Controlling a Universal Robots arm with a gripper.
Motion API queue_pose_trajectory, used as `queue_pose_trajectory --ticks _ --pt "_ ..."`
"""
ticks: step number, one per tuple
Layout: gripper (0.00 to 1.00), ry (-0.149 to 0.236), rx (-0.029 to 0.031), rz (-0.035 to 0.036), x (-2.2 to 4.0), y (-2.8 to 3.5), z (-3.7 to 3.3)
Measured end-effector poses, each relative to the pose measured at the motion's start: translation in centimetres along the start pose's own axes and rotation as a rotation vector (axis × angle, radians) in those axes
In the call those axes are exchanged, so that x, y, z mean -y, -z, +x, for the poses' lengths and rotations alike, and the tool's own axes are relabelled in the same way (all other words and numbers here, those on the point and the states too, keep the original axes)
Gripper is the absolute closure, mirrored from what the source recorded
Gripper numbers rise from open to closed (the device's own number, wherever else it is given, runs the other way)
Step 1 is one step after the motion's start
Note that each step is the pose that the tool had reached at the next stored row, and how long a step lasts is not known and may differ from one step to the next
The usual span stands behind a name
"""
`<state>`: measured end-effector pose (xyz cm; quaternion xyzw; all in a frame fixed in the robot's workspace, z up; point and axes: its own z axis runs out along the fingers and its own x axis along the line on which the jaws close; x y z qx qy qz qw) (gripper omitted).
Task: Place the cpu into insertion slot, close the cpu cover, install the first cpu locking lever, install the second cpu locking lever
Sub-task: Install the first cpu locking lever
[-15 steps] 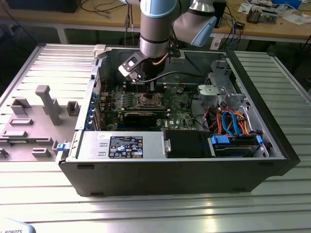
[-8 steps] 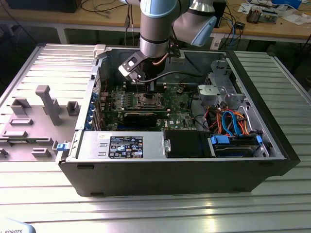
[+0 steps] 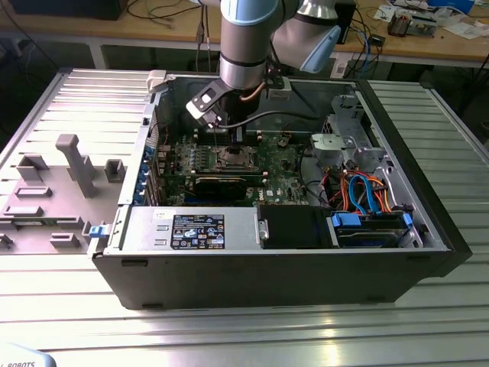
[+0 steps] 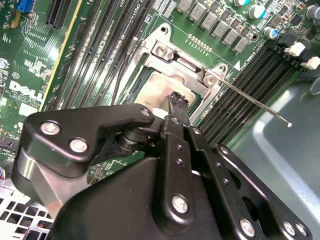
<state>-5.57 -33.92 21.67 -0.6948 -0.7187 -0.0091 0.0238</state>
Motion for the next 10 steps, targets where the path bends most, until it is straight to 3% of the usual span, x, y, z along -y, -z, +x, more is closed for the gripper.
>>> queue_pose_trajectory --ticks 10 --pt "0.89 0.0 0.0005 0.0001 0.02 0.91 0.04"
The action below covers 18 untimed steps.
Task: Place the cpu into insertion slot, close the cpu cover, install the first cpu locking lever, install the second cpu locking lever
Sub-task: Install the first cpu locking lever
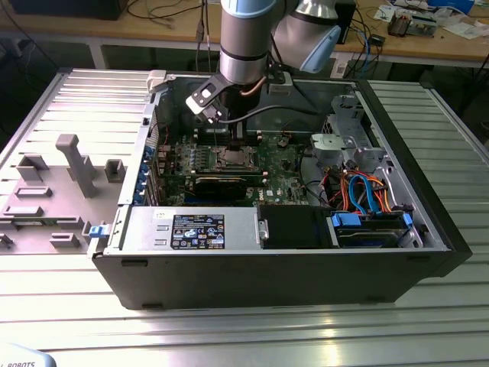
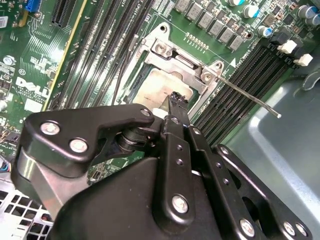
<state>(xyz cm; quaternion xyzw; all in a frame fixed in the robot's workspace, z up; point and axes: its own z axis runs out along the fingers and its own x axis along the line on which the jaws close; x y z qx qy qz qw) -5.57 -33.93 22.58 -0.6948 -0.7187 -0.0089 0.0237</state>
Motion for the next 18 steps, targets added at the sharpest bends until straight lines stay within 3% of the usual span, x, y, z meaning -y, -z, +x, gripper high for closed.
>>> queue_pose_trajectory --ticks 13,18 --pt "0.89 0.0 0.001 0.0001 0.01 0.36 0.02" --pt "0.89 0.0 0.0009 0.0 0.02 0.93 0.04"
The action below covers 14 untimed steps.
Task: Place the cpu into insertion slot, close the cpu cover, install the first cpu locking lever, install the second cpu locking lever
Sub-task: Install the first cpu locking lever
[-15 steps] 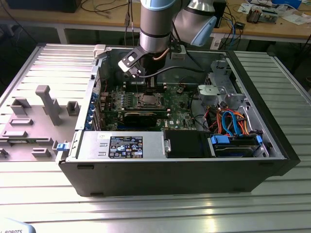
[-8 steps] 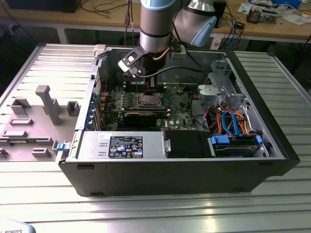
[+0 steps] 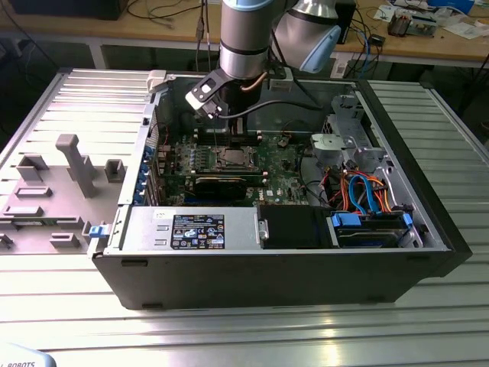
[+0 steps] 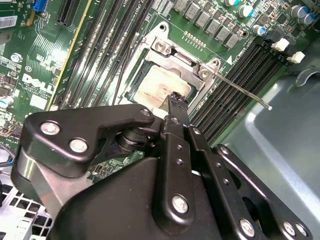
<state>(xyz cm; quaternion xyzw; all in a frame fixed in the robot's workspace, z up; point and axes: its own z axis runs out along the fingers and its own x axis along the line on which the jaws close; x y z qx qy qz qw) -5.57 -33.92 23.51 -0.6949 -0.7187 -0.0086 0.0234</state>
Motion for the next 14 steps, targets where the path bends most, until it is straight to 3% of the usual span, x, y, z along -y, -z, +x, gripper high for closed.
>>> queue_pose_trajectory --ticks 8,14 --pt "0.89 0.0 0.0003 0.0 0.02 0.84 0.04" --pt "0.89 0.0 0.0017 0.0 0.03 1.86 0.08"
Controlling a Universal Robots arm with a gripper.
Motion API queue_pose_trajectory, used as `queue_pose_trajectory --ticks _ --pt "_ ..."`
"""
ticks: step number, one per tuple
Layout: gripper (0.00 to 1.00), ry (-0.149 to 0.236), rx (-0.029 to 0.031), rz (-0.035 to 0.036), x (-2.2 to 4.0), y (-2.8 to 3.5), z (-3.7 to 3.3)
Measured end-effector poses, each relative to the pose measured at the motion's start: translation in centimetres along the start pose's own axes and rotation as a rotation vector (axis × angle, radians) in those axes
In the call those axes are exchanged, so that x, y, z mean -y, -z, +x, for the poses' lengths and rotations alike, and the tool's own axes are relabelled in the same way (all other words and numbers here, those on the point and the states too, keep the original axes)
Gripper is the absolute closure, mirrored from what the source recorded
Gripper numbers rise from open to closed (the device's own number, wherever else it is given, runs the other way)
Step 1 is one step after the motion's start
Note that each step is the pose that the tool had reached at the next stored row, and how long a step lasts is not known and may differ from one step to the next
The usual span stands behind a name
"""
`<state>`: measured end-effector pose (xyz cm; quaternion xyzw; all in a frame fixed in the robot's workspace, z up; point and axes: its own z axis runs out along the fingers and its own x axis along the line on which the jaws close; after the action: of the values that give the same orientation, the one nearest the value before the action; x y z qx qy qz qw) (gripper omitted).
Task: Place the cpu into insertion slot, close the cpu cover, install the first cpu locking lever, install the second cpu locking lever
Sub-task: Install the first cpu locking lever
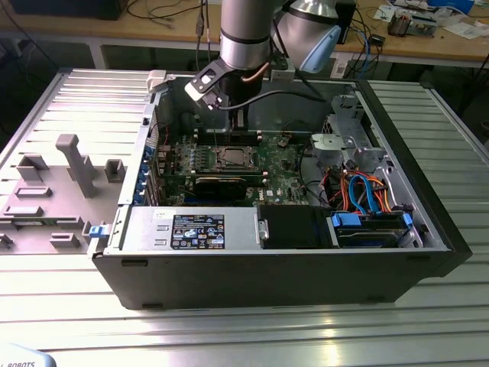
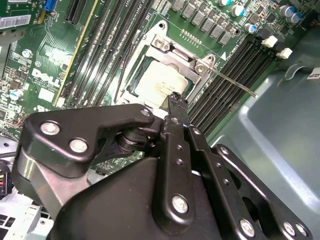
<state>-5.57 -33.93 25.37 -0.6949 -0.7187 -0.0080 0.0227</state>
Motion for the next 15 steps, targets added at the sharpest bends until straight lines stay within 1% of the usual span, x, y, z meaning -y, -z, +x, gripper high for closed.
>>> queue_pose_trajectory --ticks 2,4,6,8,15 --pt "0.89 0.0 0.0011 0.0 0.01 0.59 0.03" --pt "0.89 0.0 0.0017 0.0001 0.02 1.0 0.04" --pt "0.89 0.0 0.0022 0.0001 0.02 1.21 0.05" --pt "0.89 0.0 0.0027 0.0001 0.03 1.55 0.07" --pt "0.89 0.0 0.0031 0.0001 0.05 2.17 0.1"
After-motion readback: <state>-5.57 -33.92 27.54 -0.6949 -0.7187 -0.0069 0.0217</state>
